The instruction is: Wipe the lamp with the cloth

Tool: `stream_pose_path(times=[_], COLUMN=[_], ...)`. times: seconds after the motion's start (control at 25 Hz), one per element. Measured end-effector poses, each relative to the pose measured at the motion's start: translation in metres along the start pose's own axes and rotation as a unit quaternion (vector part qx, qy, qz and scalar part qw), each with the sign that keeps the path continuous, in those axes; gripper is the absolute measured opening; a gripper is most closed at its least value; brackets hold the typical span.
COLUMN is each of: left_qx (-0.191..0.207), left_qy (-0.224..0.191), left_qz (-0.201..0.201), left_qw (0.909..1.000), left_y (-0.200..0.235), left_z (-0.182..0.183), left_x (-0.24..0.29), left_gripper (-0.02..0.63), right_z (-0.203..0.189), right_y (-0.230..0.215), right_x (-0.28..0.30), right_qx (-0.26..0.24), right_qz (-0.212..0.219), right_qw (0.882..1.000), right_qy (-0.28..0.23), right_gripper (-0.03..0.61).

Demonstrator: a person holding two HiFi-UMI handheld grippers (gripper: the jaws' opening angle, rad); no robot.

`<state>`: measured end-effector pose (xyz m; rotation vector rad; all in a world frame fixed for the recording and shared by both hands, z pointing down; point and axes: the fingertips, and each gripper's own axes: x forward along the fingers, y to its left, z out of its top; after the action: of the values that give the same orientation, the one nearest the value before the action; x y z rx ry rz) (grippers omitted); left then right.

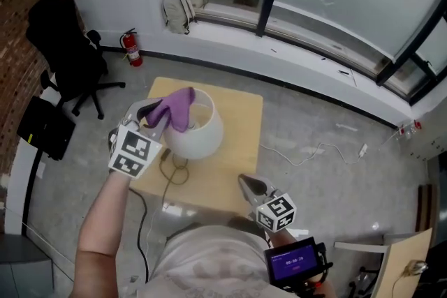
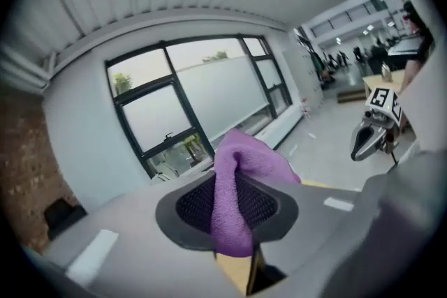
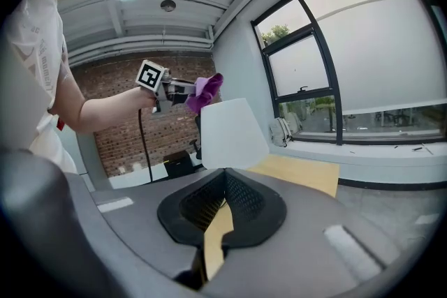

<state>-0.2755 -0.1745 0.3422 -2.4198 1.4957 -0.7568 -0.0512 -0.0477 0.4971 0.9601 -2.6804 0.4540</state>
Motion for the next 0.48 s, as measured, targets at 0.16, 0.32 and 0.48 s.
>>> stream_pose_path(times=[0.16,0.32,0.48], left_qx=[0.098,0.168,0.222], left_qy=[0.079,0.160,0.208], left_qz=[-0.068,-0.128,-0.214], left_qw=[0.9897,0.9642,0.9283], left_y=[-0.017,-0.041,-0.072], left_z=[0.001,-0.015,-0.024], left_x=[0.047,0.083,0.083], left_gripper=[0.074,0.072,0.072], right_z=[-0.008,-0.015,-0.021], right_y=[0.006,-0.004,-0.019], right_x=[-0.008,-0.026,-0.044], right_qx=[0.009,0.017,0.031], right_qz=[-0.011,-0.033,-0.060], right_qw=[1.000,0.999,0.998], right_qy=[-0.005,-0.009,-0.017], right_gripper=[0.014,0.014,0.014])
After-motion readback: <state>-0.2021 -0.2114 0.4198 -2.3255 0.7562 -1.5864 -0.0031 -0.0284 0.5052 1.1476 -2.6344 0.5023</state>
